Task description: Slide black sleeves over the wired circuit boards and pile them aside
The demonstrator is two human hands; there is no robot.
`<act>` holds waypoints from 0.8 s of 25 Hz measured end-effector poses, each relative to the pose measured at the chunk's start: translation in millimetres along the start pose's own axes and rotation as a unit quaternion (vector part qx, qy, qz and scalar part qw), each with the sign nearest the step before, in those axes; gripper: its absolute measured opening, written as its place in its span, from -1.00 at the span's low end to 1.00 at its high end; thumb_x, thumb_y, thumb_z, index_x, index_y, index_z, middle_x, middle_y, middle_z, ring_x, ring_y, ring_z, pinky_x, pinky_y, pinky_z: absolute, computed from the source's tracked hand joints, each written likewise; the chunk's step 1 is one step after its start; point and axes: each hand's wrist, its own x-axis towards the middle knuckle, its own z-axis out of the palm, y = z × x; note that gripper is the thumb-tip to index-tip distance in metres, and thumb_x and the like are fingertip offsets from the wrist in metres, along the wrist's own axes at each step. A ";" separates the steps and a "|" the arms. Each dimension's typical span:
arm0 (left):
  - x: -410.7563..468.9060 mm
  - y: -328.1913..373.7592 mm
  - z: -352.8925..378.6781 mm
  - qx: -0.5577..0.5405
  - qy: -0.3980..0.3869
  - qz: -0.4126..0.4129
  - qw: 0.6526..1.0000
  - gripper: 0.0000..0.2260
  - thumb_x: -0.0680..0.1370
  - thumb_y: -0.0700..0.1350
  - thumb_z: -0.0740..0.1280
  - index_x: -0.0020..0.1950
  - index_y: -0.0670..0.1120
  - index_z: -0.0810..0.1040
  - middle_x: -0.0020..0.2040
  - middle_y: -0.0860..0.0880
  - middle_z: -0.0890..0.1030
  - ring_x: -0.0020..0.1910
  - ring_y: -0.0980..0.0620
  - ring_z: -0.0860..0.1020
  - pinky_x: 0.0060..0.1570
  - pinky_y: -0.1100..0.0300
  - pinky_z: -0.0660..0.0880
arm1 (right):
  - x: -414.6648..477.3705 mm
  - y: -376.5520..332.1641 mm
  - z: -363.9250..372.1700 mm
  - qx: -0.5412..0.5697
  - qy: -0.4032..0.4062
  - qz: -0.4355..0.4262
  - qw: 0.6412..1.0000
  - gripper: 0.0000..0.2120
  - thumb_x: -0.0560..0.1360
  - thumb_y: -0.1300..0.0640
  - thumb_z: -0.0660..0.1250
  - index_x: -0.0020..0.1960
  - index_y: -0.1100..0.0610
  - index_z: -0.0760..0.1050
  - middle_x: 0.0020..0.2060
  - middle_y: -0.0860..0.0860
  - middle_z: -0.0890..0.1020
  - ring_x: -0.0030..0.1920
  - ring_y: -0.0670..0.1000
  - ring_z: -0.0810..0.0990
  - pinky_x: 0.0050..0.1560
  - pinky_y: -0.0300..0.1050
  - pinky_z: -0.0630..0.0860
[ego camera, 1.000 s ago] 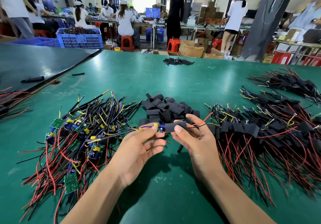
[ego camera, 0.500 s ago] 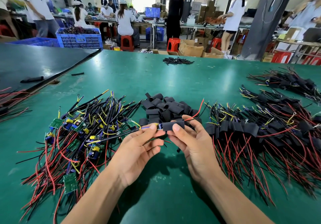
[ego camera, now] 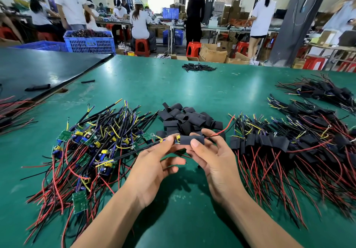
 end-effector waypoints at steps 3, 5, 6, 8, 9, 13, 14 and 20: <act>-0.1 -2.6 0.7 0.012 -0.003 0.000 1.000 -0.58 0.44 0.06 0.40 0.25 -0.08 0.62 0.09 -0.10 0.71 -0.31 0.04 0.60 -0.29 0.23 0.48 | 0.3 0.1 -0.4 -0.006 -0.008 -0.005 1.000 -0.51 0.25 0.18 0.56 0.14 0.19 0.52 0.04 0.12 0.72 -0.07 0.09 0.72 -0.06 -0.19 0.62; -0.5 -3.2 0.3 0.013 -0.004 -0.005 1.000 -0.57 0.43 0.06 0.42 0.24 -0.08 0.63 0.07 -0.08 0.71 -0.32 0.04 0.59 -0.31 0.24 0.47 | -0.7 1.9 -0.8 -0.017 -0.014 -0.009 1.000 -0.57 0.26 0.19 0.56 0.10 0.18 0.55 0.02 0.12 0.72 -0.04 0.11 0.72 -0.03 -0.17 0.62; -0.6 -3.2 0.0 0.011 -0.004 -0.007 1.000 -0.57 0.41 0.05 0.43 0.24 -0.09 0.63 0.05 -0.07 0.71 -0.32 0.04 0.58 -0.32 0.24 0.47 | -1.4 2.9 -1.0 -0.022 -0.017 -0.012 1.000 -0.58 0.26 0.18 0.56 0.09 0.18 0.57 0.01 0.13 0.72 -0.03 0.12 0.71 -0.02 -0.16 0.62; -0.5 -2.8 -0.2 0.003 -0.005 -0.009 1.000 -0.53 0.37 0.04 0.48 0.24 -0.10 0.64 0.02 -0.07 0.70 -0.33 0.04 0.57 -0.34 0.25 0.47 | -2.6 3.4 -1.0 -0.031 -0.019 -0.014 0.999 -0.60 0.27 0.18 0.56 0.08 0.18 0.58 -0.02 0.13 0.73 -0.02 0.13 0.71 -0.01 -0.16 0.62; -0.2 -2.3 -0.6 -0.003 -0.005 -0.012 1.000 -0.52 0.34 0.04 0.50 0.22 -0.09 0.65 0.01 -0.07 0.70 -0.34 0.05 0.56 -0.34 0.25 0.47 | -2.8 3.3 -0.8 -0.033 -0.021 -0.015 0.999 -0.60 0.27 0.18 0.55 0.08 0.17 0.58 -0.03 0.12 0.73 -0.01 0.11 0.71 0.00 -0.16 0.62; 1.7 2.0 -3.7 -0.047 -0.005 -0.072 0.996 -0.75 0.28 -0.02 0.54 -0.07 0.00 0.74 -0.13 0.00 0.68 -0.37 0.11 0.54 -0.36 0.27 0.47 | -2.4 1.9 0.3 -0.032 -0.035 0.001 0.999 -0.60 0.27 0.20 0.54 0.09 0.17 0.58 -0.01 0.12 0.73 -0.01 0.10 0.70 0.00 -0.14 0.62; 2.1 3.1 -4.3 -0.062 -0.004 -0.086 0.994 -0.81 0.28 -0.04 0.54 -0.13 0.01 0.74 -0.18 0.03 0.66 -0.38 0.12 0.52 -0.37 0.28 0.47 | -2.7 1.6 0.8 -0.022 -0.041 0.013 0.999 -0.59 0.27 0.22 0.53 0.10 0.18 0.58 0.00 0.13 0.72 -0.02 0.11 0.70 -0.01 -0.14 0.63; 2.8 4.4 -0.8 -0.089 0.025 -0.077 0.993 -0.75 0.28 -0.11 0.52 -0.05 -0.01 0.75 -0.27 0.05 0.62 -0.42 0.13 0.49 -0.42 0.30 0.46 | -1.3 -2.4 3.5 0.042 -0.031 0.064 0.997 -0.65 0.37 0.20 0.46 0.14 0.22 0.55 -0.06 0.19 0.71 -0.10 0.11 0.72 -0.06 -0.14 0.64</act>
